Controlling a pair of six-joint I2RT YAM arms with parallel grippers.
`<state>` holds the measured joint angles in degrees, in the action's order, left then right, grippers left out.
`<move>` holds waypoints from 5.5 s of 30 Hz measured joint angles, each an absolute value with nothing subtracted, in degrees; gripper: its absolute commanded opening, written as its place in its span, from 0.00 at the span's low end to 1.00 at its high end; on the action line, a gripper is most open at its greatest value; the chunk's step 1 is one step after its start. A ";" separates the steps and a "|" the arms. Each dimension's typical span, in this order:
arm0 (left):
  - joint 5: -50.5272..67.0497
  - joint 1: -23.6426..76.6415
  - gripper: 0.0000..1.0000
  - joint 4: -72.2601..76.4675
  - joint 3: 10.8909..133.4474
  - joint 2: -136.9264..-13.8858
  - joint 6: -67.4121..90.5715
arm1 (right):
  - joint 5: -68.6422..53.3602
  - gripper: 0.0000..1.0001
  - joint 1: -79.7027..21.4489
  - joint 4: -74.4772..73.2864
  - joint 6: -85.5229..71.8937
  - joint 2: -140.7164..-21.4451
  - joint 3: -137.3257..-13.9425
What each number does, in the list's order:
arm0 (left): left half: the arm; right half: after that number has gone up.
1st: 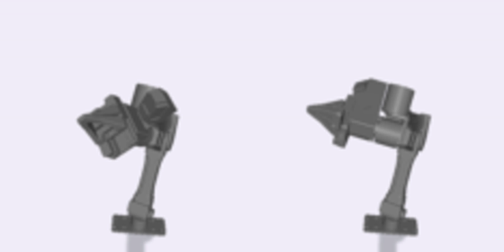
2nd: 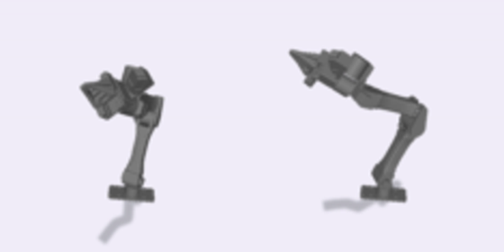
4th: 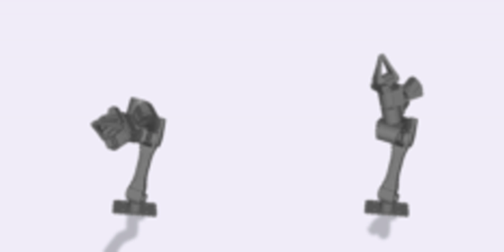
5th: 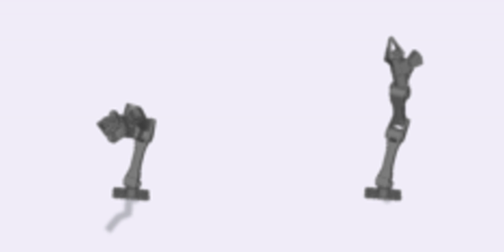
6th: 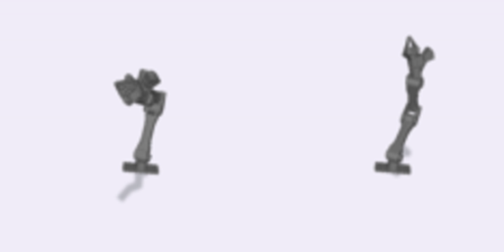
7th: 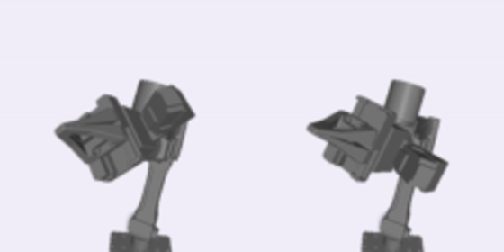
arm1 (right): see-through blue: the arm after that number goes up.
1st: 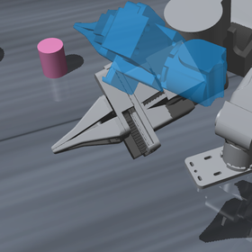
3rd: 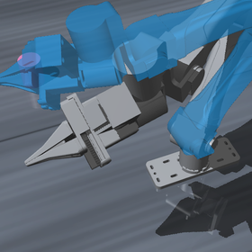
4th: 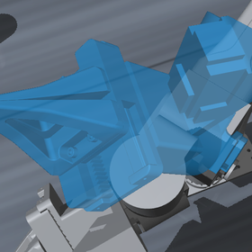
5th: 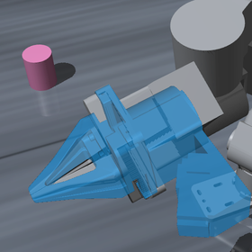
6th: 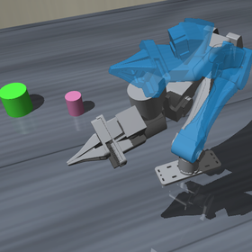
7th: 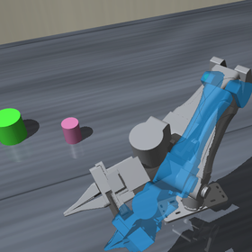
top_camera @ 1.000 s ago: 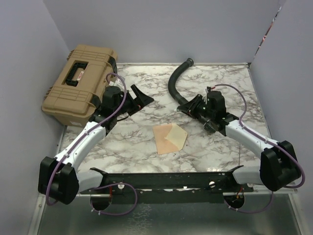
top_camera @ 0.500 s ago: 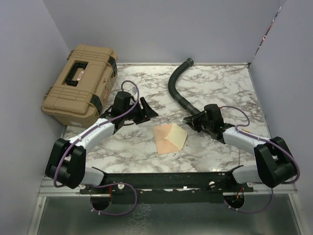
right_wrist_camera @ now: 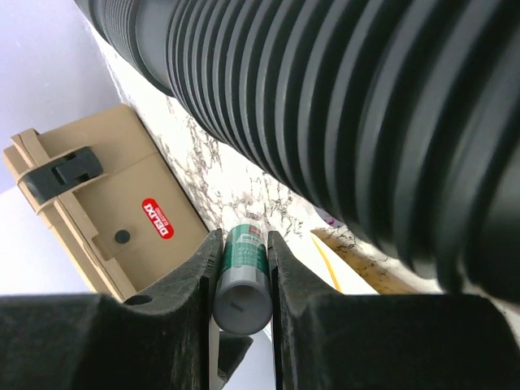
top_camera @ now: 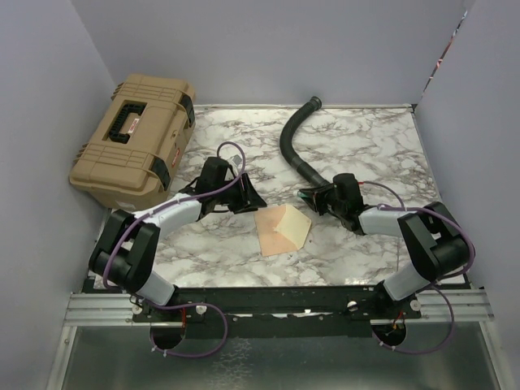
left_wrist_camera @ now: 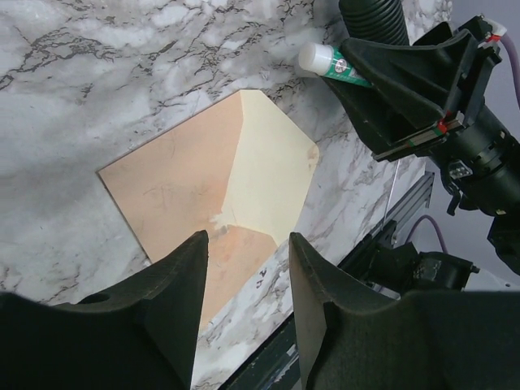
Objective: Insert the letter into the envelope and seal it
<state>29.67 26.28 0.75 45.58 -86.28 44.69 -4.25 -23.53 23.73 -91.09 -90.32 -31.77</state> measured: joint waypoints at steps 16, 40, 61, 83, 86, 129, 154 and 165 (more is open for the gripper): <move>30.24 26.28 0.45 1.15 45.58 -90.41 42.33 | -3.66 0.27 -23.53 12.16 -88.95 -87.85 -33.87; 29.12 26.76 0.46 1.13 44.21 -90.70 39.70 | 9.21 0.32 -30.81 -2.92 -89.17 -88.23 -42.35; 29.12 26.76 0.47 0.71 43.55 -90.72 38.28 | 15.57 0.52 -31.90 -14.52 -85.43 -76.86 -43.77; 27.49 31.05 0.17 0.54 43.55 -90.72 37.78 | 9.50 0.01 -31.92 -11.64 -61.58 -74.02 -34.09; 25.82 31.66 0.14 -0.03 43.55 -90.78 37.23 | 8.25 0.01 -31.92 -10.90 -60.97 -76.84 -34.00; 19.53 33.15 0.00 -6.13 47.13 -96.20 34.87 | -11.22 0.14 -35.59 8.08 -42.96 -91.64 -38.57; 20.12 33.12 0.00 -7.09 47.97 -96.92 34.96 | 13.06 0.24 -51.22 -2.57 -31.35 -96.40 -48.51; 20.25 33.01 0.00 -7.53 48.29 -97.19 35.31 | 21.15 0.25 -55.51 -5.67 -29.06 -98.80 -51.42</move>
